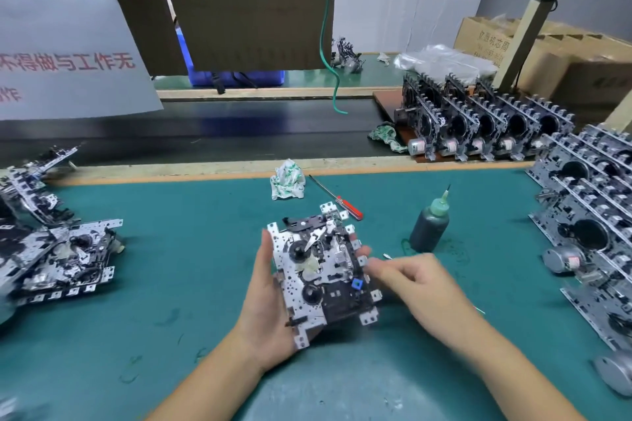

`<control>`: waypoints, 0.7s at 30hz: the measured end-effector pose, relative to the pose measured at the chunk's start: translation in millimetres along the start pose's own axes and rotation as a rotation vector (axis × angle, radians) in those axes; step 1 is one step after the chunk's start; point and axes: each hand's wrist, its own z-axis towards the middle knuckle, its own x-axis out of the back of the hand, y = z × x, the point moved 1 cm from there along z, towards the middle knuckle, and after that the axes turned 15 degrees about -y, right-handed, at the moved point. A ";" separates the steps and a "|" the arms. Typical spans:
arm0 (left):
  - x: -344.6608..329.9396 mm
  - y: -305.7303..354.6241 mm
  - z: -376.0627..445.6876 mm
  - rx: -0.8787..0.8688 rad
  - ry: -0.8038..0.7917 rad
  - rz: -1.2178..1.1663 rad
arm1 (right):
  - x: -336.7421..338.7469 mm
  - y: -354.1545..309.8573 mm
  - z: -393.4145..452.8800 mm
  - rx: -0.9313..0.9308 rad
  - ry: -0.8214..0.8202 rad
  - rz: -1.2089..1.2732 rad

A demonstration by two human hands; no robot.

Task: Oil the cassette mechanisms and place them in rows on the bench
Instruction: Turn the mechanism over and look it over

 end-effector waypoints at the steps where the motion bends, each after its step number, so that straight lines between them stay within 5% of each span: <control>1: 4.2 -1.3 0.5 0.002 0.061 -0.031 | 6.7 -1.1 -0.4 0.020 0.105 -0.026; 6: 14.5 -4.7 1.0 0.081 0.209 -0.067 | 42.7 9.4 -2.6 -0.057 0.554 -0.248; 11: 21.3 -8.3 1.3 0.112 0.219 -0.058 | 28.4 24.3 -0.6 -0.402 0.191 -0.954; 13: 23.4 -7.9 1.2 0.119 0.239 -0.043 | 20.7 29.5 2.1 -0.431 0.107 -1.045; 15: 24.4 -8.1 2.0 0.113 0.258 -0.032 | 19.8 28.7 3.6 -0.363 0.057 -0.935; 21: 22.9 -8.8 4.8 0.138 0.324 -0.009 | 16.1 6.4 0.9 -0.168 -0.278 0.230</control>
